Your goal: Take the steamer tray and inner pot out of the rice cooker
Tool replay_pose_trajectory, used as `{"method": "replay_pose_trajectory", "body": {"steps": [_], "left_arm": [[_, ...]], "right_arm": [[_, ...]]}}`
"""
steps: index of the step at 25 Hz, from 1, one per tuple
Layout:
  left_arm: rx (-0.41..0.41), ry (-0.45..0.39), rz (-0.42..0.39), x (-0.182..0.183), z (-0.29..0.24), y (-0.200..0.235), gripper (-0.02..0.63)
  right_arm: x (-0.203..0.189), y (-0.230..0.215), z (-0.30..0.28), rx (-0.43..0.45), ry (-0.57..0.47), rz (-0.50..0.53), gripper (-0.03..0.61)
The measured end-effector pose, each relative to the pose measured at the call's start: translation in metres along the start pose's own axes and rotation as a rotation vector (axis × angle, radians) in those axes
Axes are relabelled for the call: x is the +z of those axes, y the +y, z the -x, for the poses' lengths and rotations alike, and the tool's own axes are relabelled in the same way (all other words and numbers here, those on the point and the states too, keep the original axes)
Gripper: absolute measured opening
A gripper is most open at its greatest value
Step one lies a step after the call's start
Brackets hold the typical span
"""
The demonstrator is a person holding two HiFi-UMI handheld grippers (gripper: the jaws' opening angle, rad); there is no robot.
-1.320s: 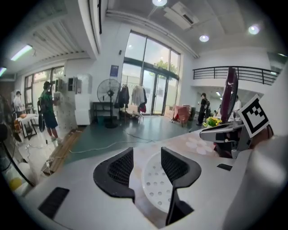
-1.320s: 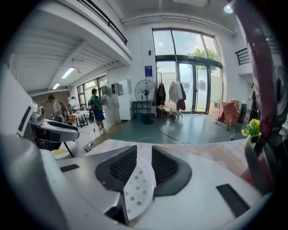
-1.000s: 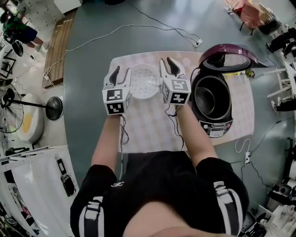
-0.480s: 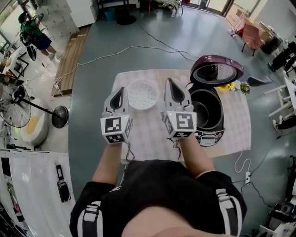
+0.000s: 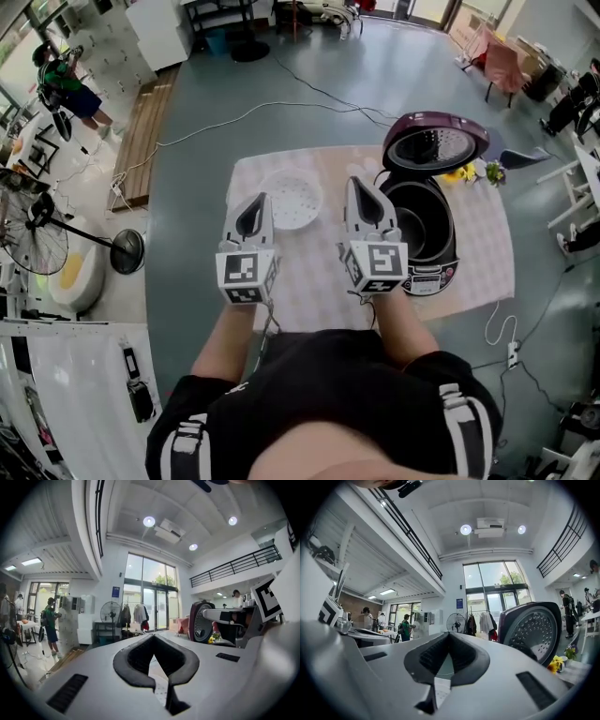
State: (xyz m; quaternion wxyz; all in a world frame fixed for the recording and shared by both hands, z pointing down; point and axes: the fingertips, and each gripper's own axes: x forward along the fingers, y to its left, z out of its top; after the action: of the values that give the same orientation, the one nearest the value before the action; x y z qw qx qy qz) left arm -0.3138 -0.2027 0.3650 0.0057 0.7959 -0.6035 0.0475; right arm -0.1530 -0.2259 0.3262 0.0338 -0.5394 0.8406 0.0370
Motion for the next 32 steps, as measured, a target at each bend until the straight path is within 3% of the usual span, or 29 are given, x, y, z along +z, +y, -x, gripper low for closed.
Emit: {"method": "replay_pose_trajectory", "body": {"steps": [6, 15, 23, 32], "left_arm": [[-0.053, -0.011, -0.011, 0.002, -0.007, -0.022, 0.003], [-0.086, -0.006, 0.004, 0.012, -0.039, -0.115, 0.003], [-0.019, 0.004, 0.009, 0.032, -0.063, -0.213, 0.003], [0.010, 0.020, 0.027, 0.034, -0.065, -0.245, 0.003]], "right_arm": [[0.000, -0.023, 0.013, -0.051, -0.018, -0.011, -0.003], [0.004, -0.115, 0.055, -0.088, -0.014, 0.014, -0.003], [0.016, -0.240, 0.107, -0.098, -0.009, 0.010, -0.003], [0.016, -0.286, 0.123, -0.086, -0.015, -0.005, -0.003]]}}
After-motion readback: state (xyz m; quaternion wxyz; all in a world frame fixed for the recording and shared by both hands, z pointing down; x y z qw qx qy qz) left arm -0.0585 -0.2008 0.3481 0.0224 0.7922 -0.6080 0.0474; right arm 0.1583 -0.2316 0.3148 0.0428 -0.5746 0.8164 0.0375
